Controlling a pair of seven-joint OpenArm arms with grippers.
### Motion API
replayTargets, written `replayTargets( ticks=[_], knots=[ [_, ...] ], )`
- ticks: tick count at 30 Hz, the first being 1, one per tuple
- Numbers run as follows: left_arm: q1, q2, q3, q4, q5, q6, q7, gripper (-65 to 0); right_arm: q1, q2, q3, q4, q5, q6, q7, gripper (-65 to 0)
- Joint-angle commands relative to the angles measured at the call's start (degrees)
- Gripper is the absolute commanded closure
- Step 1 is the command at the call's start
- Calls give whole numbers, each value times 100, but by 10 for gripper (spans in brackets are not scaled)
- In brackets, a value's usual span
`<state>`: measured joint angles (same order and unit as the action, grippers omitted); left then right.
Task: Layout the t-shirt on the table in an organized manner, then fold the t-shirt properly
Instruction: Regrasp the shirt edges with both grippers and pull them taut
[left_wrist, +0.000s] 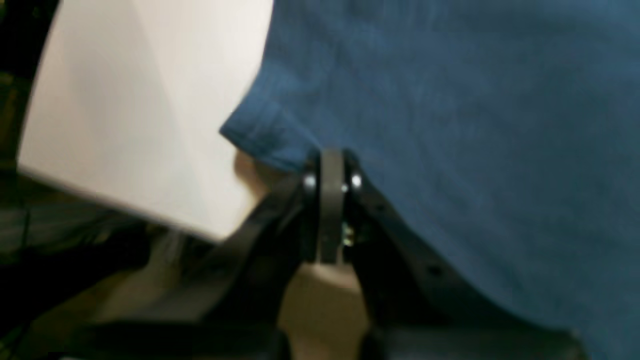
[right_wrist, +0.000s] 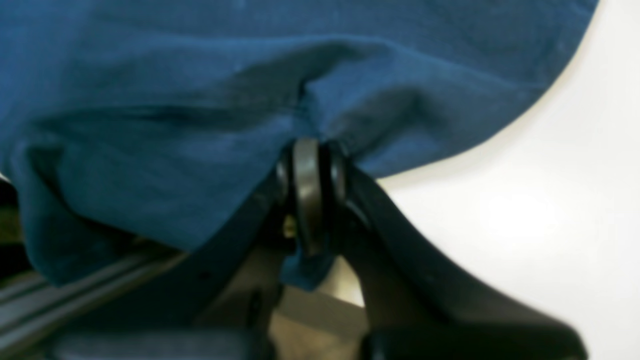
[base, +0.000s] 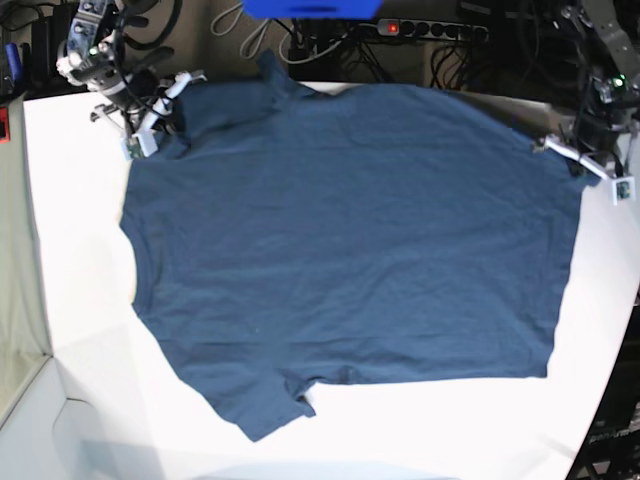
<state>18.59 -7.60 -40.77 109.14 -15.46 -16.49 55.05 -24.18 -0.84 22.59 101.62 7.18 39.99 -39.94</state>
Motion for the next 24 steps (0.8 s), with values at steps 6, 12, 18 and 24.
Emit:
replayTargets(
  ticks=[6,12,18,24],
  knots=[
    [-290,-62,-59,141,-14,18,-94,0,260,62,22,928,-28,1,-441,0],
    [-492,-62,-76,123,-14,18,-102,0,770,212,31,1068,-28,1,-933,0],
    [-747,-62,-76,88,-14,18,-102,0,1166,220,14,1051,-28,1,-986,0],
    [-800,-80,-76,79,-5,27,-102,0,1596,300,14,497,-28,1,-995,0]
  ],
)
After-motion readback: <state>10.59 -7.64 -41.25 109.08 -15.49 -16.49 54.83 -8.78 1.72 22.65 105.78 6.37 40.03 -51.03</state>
